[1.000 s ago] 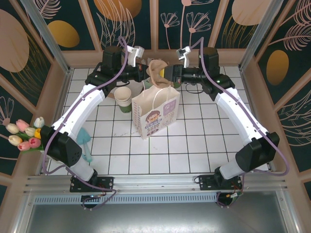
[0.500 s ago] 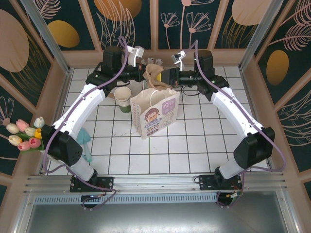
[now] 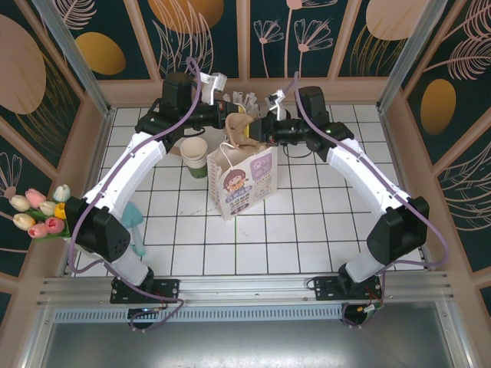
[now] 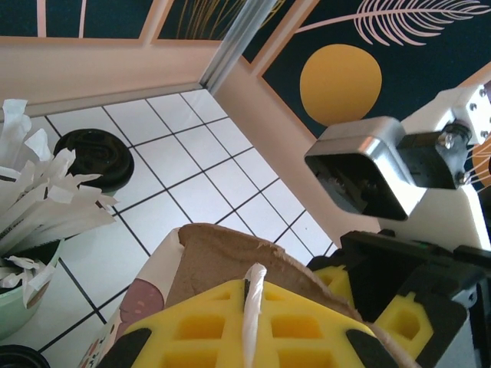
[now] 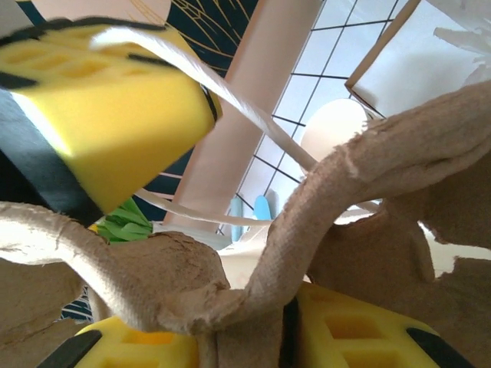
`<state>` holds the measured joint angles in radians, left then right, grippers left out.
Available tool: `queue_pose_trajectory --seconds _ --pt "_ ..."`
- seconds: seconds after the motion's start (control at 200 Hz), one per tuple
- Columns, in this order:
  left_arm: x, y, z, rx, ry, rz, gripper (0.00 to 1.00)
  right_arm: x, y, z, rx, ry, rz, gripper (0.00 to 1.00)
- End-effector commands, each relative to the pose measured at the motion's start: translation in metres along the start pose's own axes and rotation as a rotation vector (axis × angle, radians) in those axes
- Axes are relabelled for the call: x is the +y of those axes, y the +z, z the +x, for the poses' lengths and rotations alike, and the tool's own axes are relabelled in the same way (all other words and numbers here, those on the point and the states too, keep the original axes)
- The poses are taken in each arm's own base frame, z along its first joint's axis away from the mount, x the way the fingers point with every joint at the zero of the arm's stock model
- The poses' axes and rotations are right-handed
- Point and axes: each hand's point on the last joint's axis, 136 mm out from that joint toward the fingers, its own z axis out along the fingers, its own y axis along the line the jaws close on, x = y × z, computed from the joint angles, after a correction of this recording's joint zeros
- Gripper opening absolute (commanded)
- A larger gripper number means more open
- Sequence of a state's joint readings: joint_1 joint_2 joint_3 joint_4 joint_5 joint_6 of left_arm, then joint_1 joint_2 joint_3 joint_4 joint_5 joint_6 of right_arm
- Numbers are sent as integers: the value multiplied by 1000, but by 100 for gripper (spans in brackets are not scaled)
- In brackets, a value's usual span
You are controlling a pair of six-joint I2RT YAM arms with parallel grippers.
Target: Pack the takeout coffee
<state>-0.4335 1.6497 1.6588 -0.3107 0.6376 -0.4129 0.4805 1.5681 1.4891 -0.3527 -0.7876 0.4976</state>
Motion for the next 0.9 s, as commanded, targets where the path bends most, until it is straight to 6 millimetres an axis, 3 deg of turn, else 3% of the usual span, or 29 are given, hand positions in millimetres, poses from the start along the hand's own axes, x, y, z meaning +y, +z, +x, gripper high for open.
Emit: queue_pose_trajectory --seconds 0.0,0.395,0.691,0.896 --pt "-13 -5 -17 -50 21 29 0 -38 11 29 73 94 149 30" --pt "-14 -11 -25 -83 28 2 0 -51 24 47 142 89 308 30" --pt "7 -19 -35 -140 36 -124 0 -30 10 60 176 61 215 30" --pt "8 -29 -43 -168 44 -150 16 -34 8 60 142 77 206 30"
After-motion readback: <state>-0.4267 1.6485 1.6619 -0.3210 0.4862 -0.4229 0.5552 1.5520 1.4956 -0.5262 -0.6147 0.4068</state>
